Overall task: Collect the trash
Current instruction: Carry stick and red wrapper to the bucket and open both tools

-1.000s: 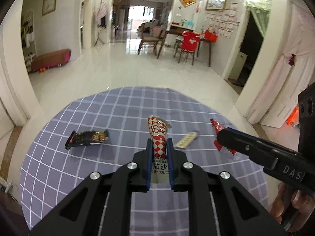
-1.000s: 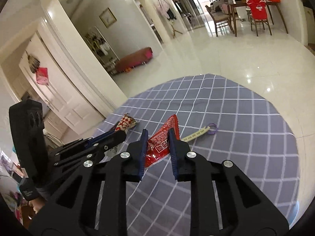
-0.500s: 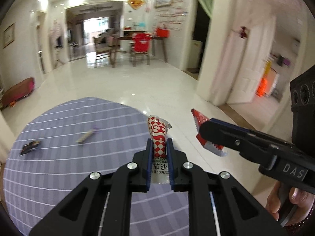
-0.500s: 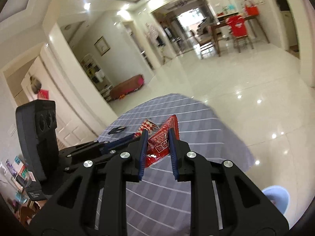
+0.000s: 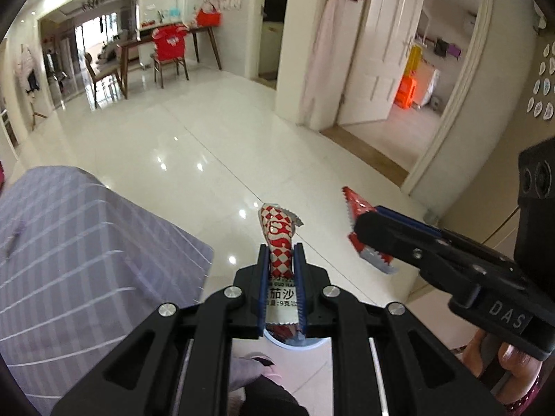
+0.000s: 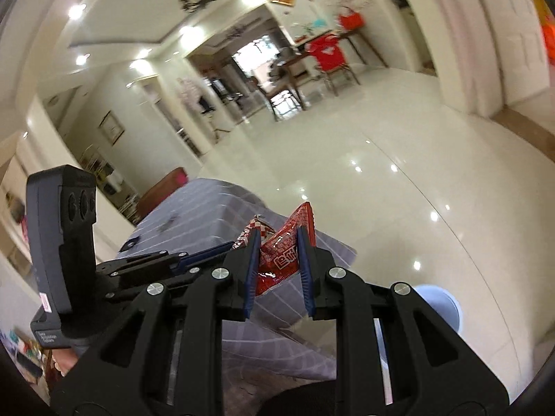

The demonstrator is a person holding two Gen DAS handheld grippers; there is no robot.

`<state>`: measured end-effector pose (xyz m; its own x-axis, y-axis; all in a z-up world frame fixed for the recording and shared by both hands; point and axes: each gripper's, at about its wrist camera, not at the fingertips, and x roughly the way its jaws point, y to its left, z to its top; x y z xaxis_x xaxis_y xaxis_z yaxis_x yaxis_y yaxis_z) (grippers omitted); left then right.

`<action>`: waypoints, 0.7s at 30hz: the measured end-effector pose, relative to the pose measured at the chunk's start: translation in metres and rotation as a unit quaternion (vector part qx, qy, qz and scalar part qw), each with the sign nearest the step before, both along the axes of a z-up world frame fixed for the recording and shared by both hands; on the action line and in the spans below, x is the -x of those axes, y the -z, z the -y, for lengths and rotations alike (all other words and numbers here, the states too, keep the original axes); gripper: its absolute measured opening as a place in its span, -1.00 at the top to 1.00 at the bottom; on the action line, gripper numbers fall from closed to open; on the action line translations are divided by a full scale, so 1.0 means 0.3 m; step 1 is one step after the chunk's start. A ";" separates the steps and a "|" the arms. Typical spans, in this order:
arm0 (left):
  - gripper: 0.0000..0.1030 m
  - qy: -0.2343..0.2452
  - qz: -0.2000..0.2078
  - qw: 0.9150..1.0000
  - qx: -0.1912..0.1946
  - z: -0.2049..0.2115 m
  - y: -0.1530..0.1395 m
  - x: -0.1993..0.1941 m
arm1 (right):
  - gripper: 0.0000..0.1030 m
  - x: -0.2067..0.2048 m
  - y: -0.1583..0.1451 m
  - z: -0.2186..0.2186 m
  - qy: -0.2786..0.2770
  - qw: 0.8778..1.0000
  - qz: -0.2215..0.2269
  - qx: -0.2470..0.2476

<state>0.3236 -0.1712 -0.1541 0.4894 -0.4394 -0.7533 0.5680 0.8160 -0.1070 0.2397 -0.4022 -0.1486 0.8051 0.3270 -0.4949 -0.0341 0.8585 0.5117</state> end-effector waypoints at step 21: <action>0.74 0.041 -0.066 0.996 -0.041 0.215 0.218 -0.076 | -0.30 0.033 0.207 0.187 0.080 0.996 -0.032 -0.017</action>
<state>0.3464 -0.2357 -0.2193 0.3477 -0.4084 -0.8440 0.6189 0.7762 -0.1206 0.2297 -0.4582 -0.2106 0.8148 0.2152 -0.5384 0.1351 0.8326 0.5372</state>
